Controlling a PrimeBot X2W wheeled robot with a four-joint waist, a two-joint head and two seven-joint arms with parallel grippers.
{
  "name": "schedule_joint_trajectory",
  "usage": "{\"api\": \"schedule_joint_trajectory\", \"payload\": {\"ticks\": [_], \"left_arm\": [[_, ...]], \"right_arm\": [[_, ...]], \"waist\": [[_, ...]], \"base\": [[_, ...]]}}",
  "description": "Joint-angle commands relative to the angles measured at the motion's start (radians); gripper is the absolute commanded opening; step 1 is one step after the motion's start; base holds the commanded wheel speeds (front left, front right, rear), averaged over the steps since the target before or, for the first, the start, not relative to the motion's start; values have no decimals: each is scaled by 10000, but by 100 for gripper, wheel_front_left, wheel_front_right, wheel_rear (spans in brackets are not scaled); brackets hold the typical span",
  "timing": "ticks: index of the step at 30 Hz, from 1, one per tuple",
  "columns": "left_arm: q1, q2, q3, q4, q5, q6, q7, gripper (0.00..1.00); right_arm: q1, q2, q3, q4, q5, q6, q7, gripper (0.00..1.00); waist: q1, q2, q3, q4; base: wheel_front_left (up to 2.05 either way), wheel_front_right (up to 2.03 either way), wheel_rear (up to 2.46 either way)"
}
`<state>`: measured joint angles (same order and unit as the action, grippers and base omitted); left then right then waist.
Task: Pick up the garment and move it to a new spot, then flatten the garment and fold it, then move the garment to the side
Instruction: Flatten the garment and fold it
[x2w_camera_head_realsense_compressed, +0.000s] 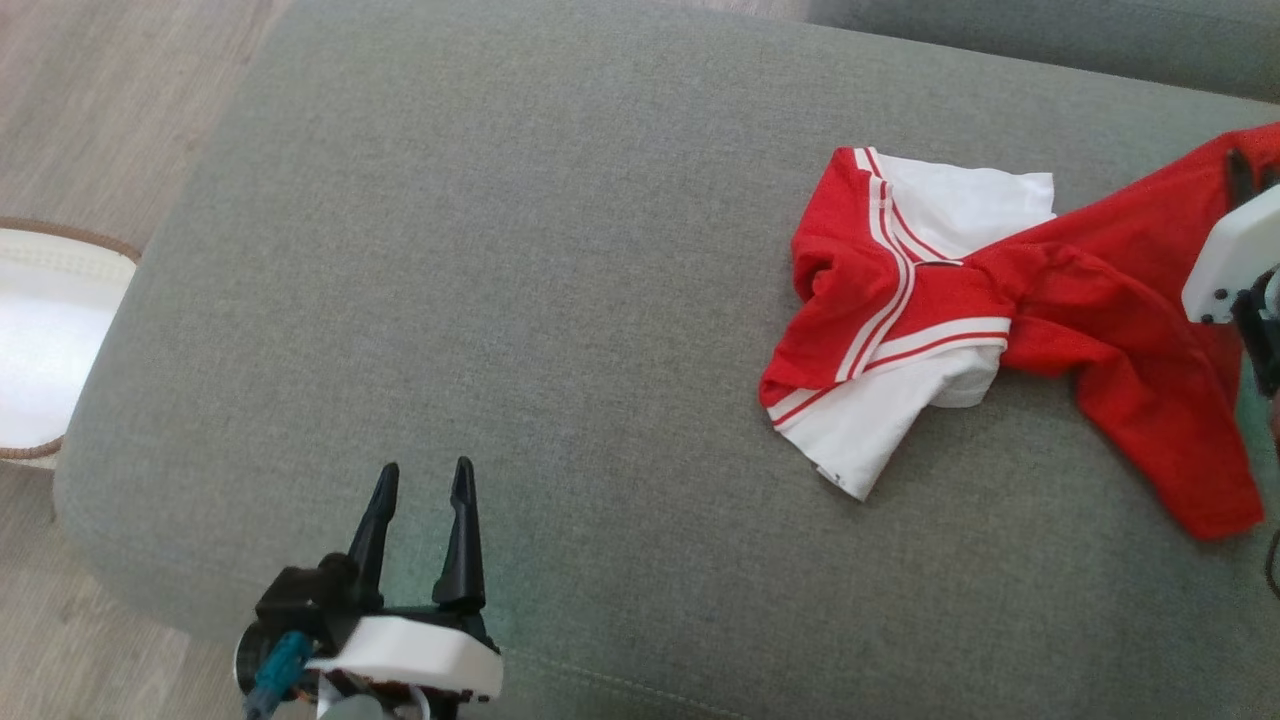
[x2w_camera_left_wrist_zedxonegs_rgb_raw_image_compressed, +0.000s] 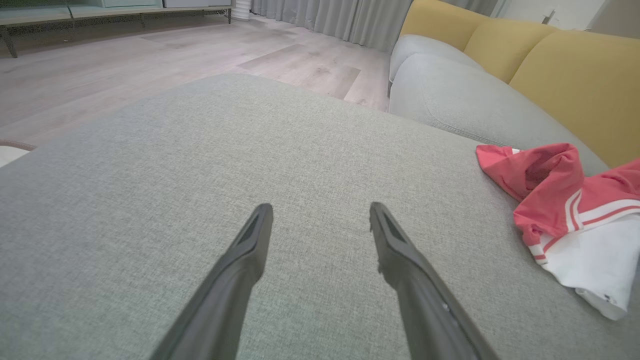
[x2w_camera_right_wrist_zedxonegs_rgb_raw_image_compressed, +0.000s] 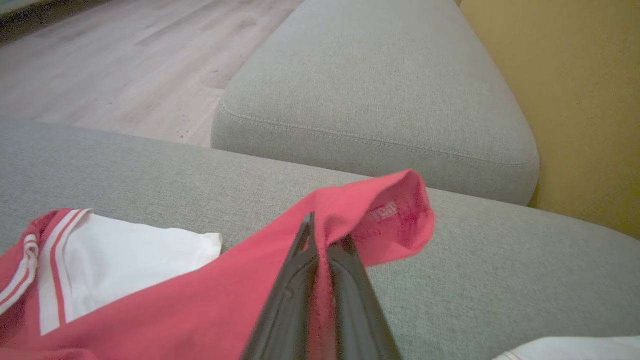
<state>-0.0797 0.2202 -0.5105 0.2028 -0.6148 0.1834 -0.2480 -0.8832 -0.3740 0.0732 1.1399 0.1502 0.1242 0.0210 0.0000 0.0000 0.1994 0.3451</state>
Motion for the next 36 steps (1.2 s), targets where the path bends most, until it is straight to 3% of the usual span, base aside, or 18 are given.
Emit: {"api": "schedule_joint_trajectory", "payload": {"ticks": [1, 9, 17, 26, 36], "left_arm": [[-302, 98, 392, -209, 81, -39, -114, 100], [-132, 241, 320, -256, 142, 1, -54, 100], [211, 433, 226, -400, 125, 118, 152, 100], [612, 606, 139, -659, 63, 272, 387, 100], [779, 550, -112, -726, 26, 265, 526, 100]], "right_arm": [[-347, -28, -35, -128, -174, 65, -360, 100], [-254, 553, -289, 279, -466, 65, -1718, 100], [845, 1300, 111, -556, -45, 65, -2717, 100], [3486, 2022, -209, -3327, 329, 65, -2823, 100], [6953, 3164, -1145, -6857, -698, 65, -2710, 100]], "waist": [[0, 0, -53, -28], [0, 0, -469, -543], [0, 0, -1250, -1223], [0, 0, -2000, -1823], [0, 0, -2387, -2266]], "base": [[0, 0, 0], [0, 0, 0], [0, 0, 0], [0, 0, 0], [0, 0, 0]]}}
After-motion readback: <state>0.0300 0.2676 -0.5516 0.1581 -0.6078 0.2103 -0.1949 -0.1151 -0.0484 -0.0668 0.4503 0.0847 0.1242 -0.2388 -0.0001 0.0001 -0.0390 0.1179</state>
